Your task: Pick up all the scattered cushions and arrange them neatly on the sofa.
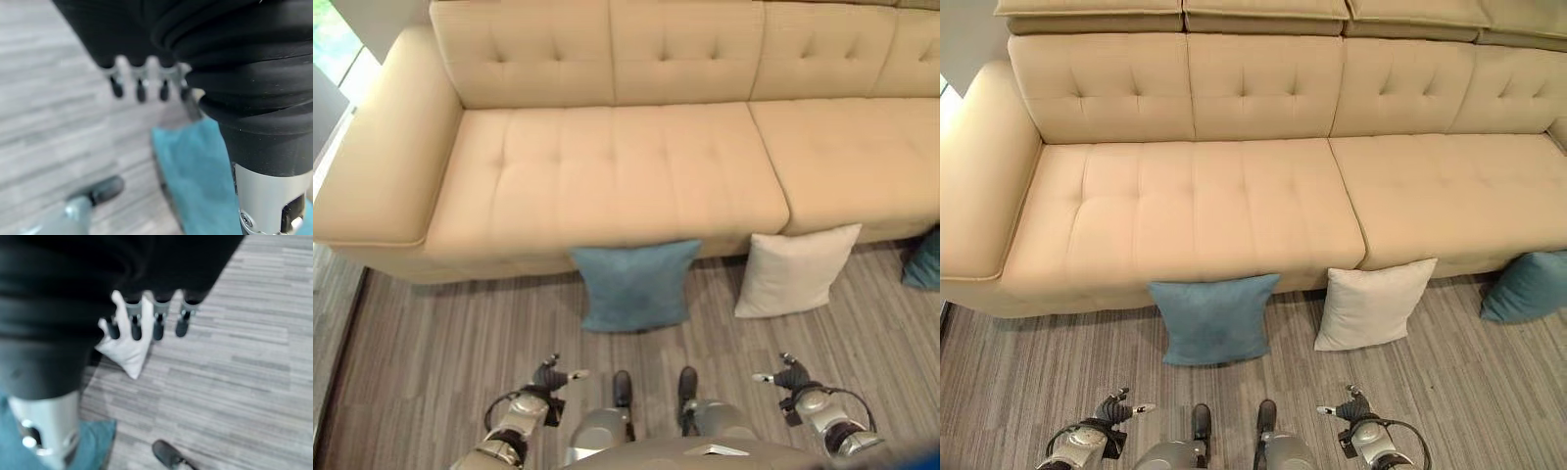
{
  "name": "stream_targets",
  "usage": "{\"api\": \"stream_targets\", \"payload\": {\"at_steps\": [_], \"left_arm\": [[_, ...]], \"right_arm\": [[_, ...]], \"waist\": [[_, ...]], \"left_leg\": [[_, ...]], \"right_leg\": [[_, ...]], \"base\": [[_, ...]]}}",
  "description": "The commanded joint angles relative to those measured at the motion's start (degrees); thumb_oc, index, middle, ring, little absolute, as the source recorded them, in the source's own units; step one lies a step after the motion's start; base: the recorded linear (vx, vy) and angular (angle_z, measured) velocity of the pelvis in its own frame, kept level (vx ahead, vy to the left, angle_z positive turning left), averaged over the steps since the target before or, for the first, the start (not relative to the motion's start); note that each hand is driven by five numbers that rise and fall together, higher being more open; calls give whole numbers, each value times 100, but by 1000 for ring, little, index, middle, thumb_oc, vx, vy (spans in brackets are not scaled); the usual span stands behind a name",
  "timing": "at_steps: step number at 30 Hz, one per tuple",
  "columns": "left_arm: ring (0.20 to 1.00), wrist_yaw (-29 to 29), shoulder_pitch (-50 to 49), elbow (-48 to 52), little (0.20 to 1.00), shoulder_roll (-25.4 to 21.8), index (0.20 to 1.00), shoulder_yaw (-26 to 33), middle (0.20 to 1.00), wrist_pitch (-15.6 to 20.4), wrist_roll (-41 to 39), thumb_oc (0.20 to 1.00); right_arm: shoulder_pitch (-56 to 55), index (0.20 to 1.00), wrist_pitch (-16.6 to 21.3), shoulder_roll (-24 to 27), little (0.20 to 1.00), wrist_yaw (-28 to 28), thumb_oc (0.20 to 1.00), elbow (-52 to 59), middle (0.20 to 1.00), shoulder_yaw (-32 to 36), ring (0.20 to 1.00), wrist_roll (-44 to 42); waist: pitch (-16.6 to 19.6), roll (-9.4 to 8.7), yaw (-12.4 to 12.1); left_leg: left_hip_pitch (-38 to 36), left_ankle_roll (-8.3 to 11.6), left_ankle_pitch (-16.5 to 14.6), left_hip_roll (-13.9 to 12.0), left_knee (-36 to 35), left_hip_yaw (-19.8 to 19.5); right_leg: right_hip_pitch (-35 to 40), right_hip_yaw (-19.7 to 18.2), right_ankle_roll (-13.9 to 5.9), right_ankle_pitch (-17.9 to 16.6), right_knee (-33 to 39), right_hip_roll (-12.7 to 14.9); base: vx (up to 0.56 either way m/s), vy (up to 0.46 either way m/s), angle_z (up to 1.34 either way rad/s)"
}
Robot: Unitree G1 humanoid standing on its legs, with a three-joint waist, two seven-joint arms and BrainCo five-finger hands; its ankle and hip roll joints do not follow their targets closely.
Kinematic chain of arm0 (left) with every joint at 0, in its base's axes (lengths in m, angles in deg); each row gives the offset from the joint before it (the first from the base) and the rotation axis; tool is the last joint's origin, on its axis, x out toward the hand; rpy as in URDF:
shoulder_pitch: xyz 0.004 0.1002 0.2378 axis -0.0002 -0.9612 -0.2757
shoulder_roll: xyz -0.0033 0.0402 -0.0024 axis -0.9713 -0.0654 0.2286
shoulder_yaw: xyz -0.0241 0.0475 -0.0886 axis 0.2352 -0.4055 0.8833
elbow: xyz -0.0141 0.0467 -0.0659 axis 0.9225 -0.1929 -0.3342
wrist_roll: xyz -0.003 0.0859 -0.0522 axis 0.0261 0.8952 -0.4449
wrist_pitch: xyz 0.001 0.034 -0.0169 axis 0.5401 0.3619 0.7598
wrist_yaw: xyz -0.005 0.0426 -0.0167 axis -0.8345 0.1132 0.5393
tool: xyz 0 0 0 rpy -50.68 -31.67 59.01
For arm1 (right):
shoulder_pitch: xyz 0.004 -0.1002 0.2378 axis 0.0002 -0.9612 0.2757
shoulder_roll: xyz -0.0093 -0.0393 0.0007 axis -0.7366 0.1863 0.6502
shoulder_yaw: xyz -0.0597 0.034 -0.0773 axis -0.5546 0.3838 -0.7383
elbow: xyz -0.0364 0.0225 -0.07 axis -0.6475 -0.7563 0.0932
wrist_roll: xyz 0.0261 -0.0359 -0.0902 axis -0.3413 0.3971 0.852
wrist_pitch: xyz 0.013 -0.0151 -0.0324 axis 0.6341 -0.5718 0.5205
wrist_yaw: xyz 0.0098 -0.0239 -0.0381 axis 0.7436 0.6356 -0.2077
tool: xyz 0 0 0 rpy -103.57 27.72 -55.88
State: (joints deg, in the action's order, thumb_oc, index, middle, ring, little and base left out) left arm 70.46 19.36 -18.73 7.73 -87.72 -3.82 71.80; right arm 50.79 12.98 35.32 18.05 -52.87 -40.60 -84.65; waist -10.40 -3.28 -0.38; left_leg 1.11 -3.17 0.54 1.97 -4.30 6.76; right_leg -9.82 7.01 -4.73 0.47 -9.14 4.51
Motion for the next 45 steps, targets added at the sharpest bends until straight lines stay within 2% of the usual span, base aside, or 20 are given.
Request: {"api": "stream_targets", "payload": {"at_steps": [1,6,8,11,14,15,17,18,19,20,21,22,27,28,33,34,38,42,43,45], "left_arm": [[1000,-12,58,-202,1000,-53,1000,171,1000,68,53,1000],[1000,-34,75,-222,1000,-52,1000,156,1000,95,100,1000],[1000,-30,78,-183,1000,-30,1000,155,1000,117,48,1000],[1000,-49,79,-187,1000,2,1000,112,1000,119,94,1000],[1000,-79,161,-148,1000,51,1000,15,1000,105,143,1000],[1000,-77,211,-101,1000,93,1000,-20,1000,109,56,1000],[1000,-79,214,-71,1000,101,1000,-42,1000,86,-21,1000],[1000,-79,214,-70,1000,101,1000,-42,1000,86,-21,1000],[1000,-49,242,-57,1000,88,1000,-71,1000,90,-42,1000],[1000,-35,239,-46,1000,78,1000,-76,1000,96,-75,1000],[1000,-35,238,-46,1000,79,1000,-77,1000,96,-76,1000],[1000,-29,239,-43,1000,57,1000,-68,1000,96,-102,1000],[1000,-8,286,17,1000,8,1000,-53,1000,113,-120,1000],[1000,56,399,61,1000,-70,1000,-41,1000,142,-185,1000],[1000,190,561,173,1000,-172,1000,39,1000,229,-381,1000],[1000,350,793,350,1000,-253,1000,52,1000,326,-608,1000],[1000,580,1203,534,1000,-363,1000,14,1000,447,-923,1000],[1000,771,1703,815,1000,-470,1000,-64,1000,579,-1265,1000],[1000,818,1809,854,1000,-482,1000,-75,1000,597,-1340,1000],[1000,930,2093,993,1000,-493,1000,-134,1000,660,-1499,1000]], "right_arm": [[-8,1000,33,111,1000,-16,1000,58,1000,-168,1000,-13],[-61,1000,49,180,1000,-12,1000,90,1000,-150,1000,-7],[-93,1000,48,203,1000,-25,1000,91,1000,-130,1000,-29],[-178,1000,77,215,1000,-35,1000,93,1000,-49,1000,-108],[-195,1000,101,233,1000,-38,1000,76,1000,-3,1000,-170],[-163,1000,104,255,1000,-49,1000,37,1000,-11,1000,-223],[-138,1000,86,275,1000,-59,1000,5,1000,-41,1000,-251],[-139,1000,86,275,1000,-59,1000,4,1000,-41,1000,-251],[-99,1000,83,292,1000,-87,1000,6,1000,-62,1000,-247],[-88,1000,88,288,1000,-77,1000,41,1000,-86,1000,-230],[-88,1000,88,289,1000,-77,1000,42,1000,-86,1000,-230],[-92,1000,85,284,1000,-70,1000,30,1000,-94,1000,-231],[-2,1000,67,248,1000,-92,1000,61,1000,-118,1000,-187],[121,1000,68,231,1000,-128,1000,155,1000,-122,1000,-241],[283,1000,121,217,1000,-226,1000,292,1000,-32,1000,-419],[512,1000,188,219,1000,-351,1000,424,1000,1,1000,-602],[879,1000,259,280,1000,-566,1000,702,1000,-6,1000,-802],[1326,1000,401,377,1000,-867,1000,1127,1000,-27,1000,-1063],[1419,1000,405,372,1000,-923,1000,1161,1000,-57,1000,-1099],[1689,1000,455,382,1000,-1098,1000,1322,1000,-75,1000,-1173]], "waist": [[-32,9,29],[-58,-13,96],[-35,-23,96],[25,-22,125],[-9,-87,201],[-116,-129,191],[-143,-148,148],[-143,-150,146],[-170,-175,85],[-161,-145,69],[-165,-147,63],[-154,-94,55],[-130,-88,56],[-199,-69,45],[-364,-47,36],[-594,-26,43],[-874,-23,30],[-1019,-48,100],[-1041,-44,103],[-1055,-60,128]], "left_leg": [[136,39,-561,231,595,-676],[-26,95,-659,366,628,-834],[-9,157,-687,372,663,-919],[13,295,-756,335,780,-931],[385,514,-833,243,1466,-687],[750,565,-768,136,2084,-540],[1018,498,-794,-43,1967,-549],[1014,498,-792,-41,1961,-547],[1294,514,-626,-84,1852,-684],[1230,541,-551,-164,1686,-749],[1216,542,-545,-164,1670,-744],[1168,557,-465,-95,1530,-949],[1095,474,-471,-27,1335,-865],[1183,396,-494,32,1352,-779],[1379,299,-565,120,1512,-674],[1684,305,-547,123,1667,-633],[2316,324,-549,122,2069,-543],[3244,345,-570,86,2668,-508],[3369,373,-775,58,2843,-530],[3887,367,-818,16,3119,-534]], "right_leg": [[-248,-107,-195,-62,-215,-100],[-207,49,-164,-113,227,-200],[-166,-38,-98,-72,237,-279],[34,66,-13,-3,384,-266],[216,193,55,44,537,-161],[311,186,146,82,550,-138],[362,141,172,198,544,-146],[362,139,171,200,543,-144],[355,88,154,245,520,-146],[322,54,172,295,474,-183],[325,49,173,298,471,-183],[290,-9,172,359,329,-214],[139,-115,87,277,265,-108],[-103,-149,10,246,53,6],[-404,-171,-49,217,-265,173],[-758,-203,-39,191,-455,248],[-1379,-203,-1,181,-810,309],[-2272,-213,56,208,-1298,347],[-2417,-242,36,393,-1485,322],[-2914,-254,39,438,-1717,327]], "base": [[143,18,-12],[112,-23,9],[91,-94,62],[89,-101,45],[36,-75,43],[38,-53,52],[55,-19,23],[79,24,-11],[89,61,-7],[89,60,-4],[109,160,-18],[83,174,-29],[28,151,-31],[-49,229,-14],[-67,137,-7],[-181,44,-7],[-163,16,-2],[-133,-6,7],[-34,-29,0],[-67,-26,-7]]}}
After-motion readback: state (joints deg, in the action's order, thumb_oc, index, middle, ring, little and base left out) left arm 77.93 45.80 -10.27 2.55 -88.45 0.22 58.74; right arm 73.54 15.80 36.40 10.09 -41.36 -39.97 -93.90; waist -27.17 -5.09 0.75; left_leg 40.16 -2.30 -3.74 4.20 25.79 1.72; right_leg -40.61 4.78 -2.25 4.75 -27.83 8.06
